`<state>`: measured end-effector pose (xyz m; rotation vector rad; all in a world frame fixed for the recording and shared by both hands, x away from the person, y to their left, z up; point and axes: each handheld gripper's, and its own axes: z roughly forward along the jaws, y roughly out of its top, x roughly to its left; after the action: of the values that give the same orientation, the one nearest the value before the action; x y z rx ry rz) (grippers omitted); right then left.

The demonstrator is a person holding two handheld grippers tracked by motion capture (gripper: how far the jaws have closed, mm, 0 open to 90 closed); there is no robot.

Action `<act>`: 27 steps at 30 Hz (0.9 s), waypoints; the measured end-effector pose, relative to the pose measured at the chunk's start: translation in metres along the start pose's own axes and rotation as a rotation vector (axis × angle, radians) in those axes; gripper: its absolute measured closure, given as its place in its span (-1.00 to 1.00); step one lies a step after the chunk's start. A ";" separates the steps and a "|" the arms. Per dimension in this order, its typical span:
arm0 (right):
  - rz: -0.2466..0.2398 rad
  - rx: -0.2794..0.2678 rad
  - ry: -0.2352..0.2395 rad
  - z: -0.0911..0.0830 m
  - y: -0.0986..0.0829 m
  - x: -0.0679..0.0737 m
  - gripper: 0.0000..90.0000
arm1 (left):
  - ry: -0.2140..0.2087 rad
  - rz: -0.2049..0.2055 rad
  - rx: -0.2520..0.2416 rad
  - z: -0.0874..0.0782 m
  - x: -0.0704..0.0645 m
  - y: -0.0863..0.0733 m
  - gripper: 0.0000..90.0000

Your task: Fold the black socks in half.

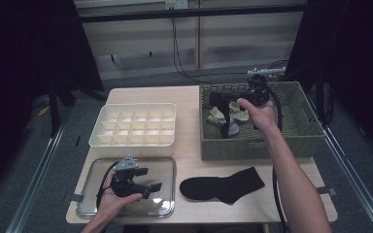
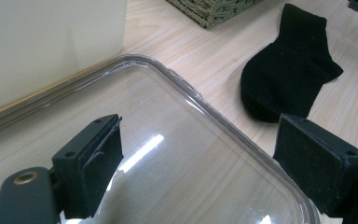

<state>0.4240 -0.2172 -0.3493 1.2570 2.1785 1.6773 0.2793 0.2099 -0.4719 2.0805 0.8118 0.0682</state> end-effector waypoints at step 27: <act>-0.028 -0.132 0.021 -0.030 0.029 0.028 0.95 | -0.010 0.016 -0.018 0.001 -0.003 0.002 -0.64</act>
<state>0.4050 -0.2203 -0.3026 1.1742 2.0483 1.7983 0.2780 0.2066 -0.4706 2.0690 0.7854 0.0737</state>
